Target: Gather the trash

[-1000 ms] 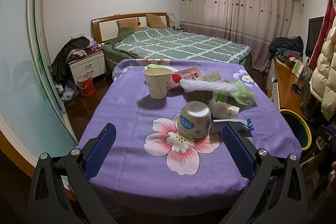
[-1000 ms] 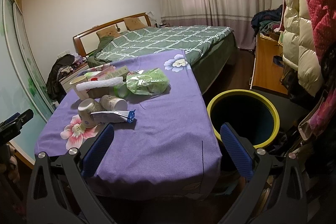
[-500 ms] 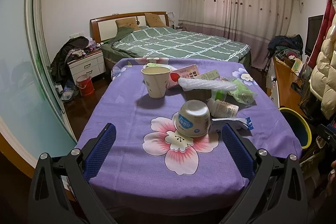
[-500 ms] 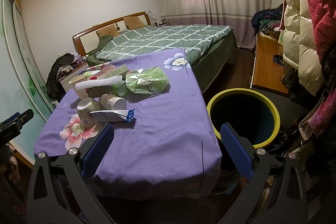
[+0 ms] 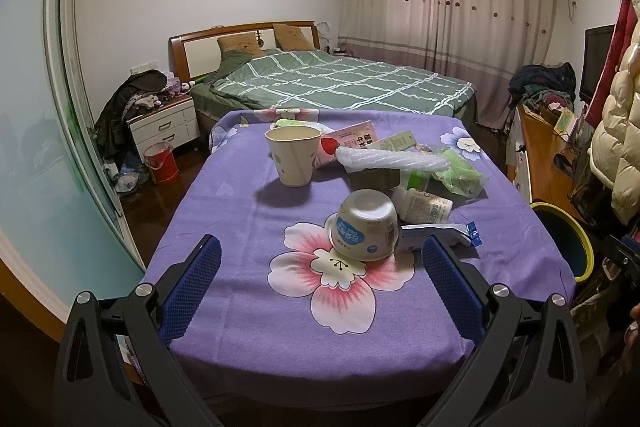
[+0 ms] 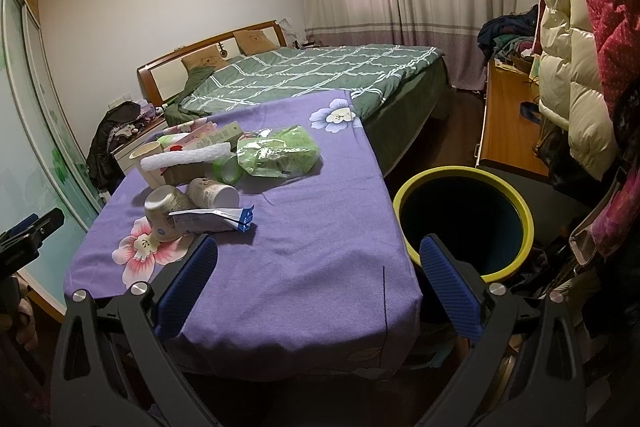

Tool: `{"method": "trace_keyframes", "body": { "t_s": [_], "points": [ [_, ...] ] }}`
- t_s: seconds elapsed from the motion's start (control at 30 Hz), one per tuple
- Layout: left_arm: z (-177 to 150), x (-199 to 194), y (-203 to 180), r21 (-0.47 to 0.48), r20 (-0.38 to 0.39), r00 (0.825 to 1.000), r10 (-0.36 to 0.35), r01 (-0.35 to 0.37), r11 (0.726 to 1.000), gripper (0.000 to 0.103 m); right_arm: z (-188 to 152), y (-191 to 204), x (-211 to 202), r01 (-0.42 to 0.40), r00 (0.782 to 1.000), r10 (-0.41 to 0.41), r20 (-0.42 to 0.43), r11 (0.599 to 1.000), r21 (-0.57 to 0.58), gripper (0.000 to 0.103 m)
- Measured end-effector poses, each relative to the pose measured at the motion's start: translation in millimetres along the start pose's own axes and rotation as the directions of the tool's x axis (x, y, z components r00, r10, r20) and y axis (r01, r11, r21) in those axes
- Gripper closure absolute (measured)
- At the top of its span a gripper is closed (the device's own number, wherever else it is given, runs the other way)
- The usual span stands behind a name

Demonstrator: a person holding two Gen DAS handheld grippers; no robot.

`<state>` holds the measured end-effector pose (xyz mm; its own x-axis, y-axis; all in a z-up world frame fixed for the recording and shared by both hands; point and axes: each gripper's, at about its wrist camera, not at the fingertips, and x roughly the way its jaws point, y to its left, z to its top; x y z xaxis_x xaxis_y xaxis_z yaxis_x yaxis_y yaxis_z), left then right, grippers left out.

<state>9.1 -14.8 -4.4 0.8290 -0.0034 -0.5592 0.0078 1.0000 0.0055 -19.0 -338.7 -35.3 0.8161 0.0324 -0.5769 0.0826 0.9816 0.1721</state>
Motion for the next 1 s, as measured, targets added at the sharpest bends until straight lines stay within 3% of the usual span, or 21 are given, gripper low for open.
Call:
{"method": "trace_keyframes", "body": {
  "t_s": [0.63, 1.0],
  "points": [
    [7, 12, -9, 0.025, -0.011, 1.0, -0.014, 0.014, 1.0, 0.004, 1, -5, 12, 0.005, 1.0, -0.005, -0.022, 1.0, 0.01, 0.006],
    [20, 47, -16, 0.042, -0.046, 0.999, -0.016, 0.018, 0.999, 0.004, 26, 1, 61, 0.007, 0.998, -0.009, -0.061, 0.999, -0.032, 0.006]
  ]
}}
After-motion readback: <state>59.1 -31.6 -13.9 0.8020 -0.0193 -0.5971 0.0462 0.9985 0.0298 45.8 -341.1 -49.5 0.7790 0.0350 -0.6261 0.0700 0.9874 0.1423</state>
